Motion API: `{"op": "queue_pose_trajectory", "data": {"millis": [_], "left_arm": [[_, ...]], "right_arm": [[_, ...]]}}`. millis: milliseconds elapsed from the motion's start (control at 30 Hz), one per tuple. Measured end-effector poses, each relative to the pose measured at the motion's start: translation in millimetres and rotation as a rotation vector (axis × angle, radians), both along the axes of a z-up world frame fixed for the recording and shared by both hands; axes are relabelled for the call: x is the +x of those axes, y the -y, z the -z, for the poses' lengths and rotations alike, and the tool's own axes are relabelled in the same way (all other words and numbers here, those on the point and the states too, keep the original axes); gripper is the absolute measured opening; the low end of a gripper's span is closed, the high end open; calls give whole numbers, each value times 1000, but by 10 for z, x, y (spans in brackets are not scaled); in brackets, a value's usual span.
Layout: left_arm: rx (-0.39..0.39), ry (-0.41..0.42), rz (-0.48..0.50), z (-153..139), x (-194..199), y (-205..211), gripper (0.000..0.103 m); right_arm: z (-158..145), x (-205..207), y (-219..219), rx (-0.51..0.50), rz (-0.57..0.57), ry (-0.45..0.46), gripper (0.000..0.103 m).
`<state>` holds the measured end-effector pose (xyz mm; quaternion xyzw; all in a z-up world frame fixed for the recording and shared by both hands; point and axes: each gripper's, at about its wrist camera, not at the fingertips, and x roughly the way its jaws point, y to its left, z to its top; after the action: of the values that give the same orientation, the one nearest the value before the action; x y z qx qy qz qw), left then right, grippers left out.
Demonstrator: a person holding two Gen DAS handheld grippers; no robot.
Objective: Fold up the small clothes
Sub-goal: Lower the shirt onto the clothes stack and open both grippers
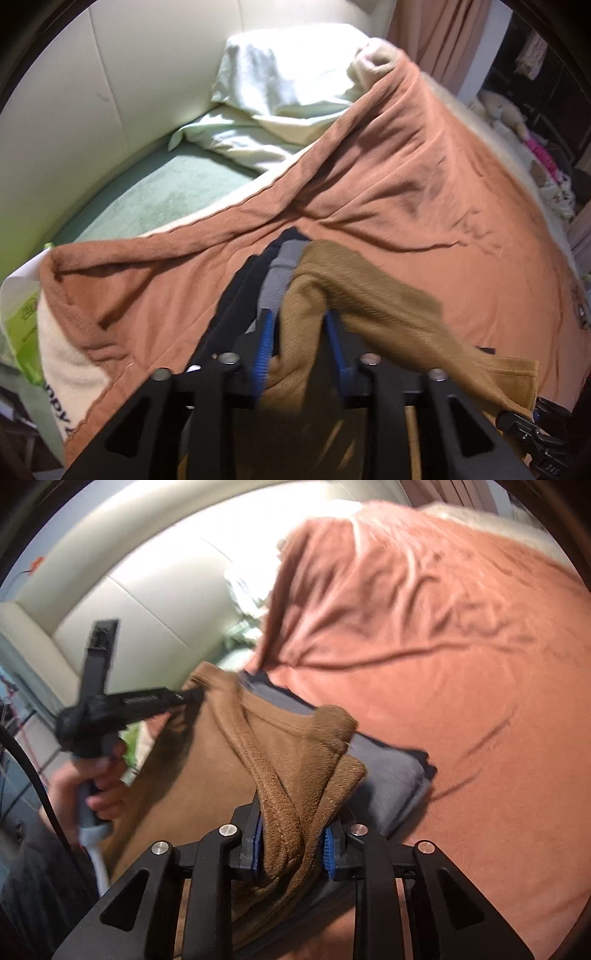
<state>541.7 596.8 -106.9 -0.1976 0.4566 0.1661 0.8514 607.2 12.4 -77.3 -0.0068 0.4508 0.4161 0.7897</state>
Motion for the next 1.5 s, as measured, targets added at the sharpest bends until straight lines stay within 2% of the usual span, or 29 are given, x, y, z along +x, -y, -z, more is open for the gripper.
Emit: {"op": "queue_pose_trajectory", "data": {"millis": [33,67,133,267,400,500,533,567,633,700,733,933,1000,1100,1300,1400,1500], "left_arm": [[7,-6,-7,-5,-26,-16,51],[13,1,-15,-29,-74,-35,55],[6,20,-23,-87,-160,-78,55],[-24,59,-24,-219,-365,-112,55],[-3,67,4,-324,-479,-44,55],[21,82,25,-418,-545,4,55],[19,89,32,-434,-551,15,52],[13,98,43,-453,-543,36,43],[1,95,76,-460,-475,100,34],[11,85,113,-446,-390,192,33],[20,77,128,-433,-335,244,33],[29,14,149,-176,2,399,33],[47,-10,127,-80,111,386,33],[31,-11,81,13,180,281,33],[10,-45,42,238,257,204,33],[13,-51,38,221,238,232,33],[31,-50,36,70,147,253,34]], "right_arm": [[4,7,18,7,9,-13,37],[-5,3,50,12,18,-17,42],[-55,-29,109,16,38,-11,58],[-202,-111,267,12,43,37,61],[-427,-262,380,-6,52,188,61],[-529,-376,438,23,30,213,61],[-529,-411,460,35,21,213,59],[-546,-451,436,44,1,211,56],[-520,-519,421,39,-38,205,36],[-487,-577,360,27,-70,209,24],[-467,-581,348,26,-85,203,21],[-288,-402,226,-32,-105,189,21],[-228,-312,193,-36,-101,175,21],[-176,-217,125,-41,-92,156,21],[5,-64,28,-72,-51,108,8],[59,-43,-14,-84,-51,94,8],[-52,-83,-13,-71,-71,96,11]]}}
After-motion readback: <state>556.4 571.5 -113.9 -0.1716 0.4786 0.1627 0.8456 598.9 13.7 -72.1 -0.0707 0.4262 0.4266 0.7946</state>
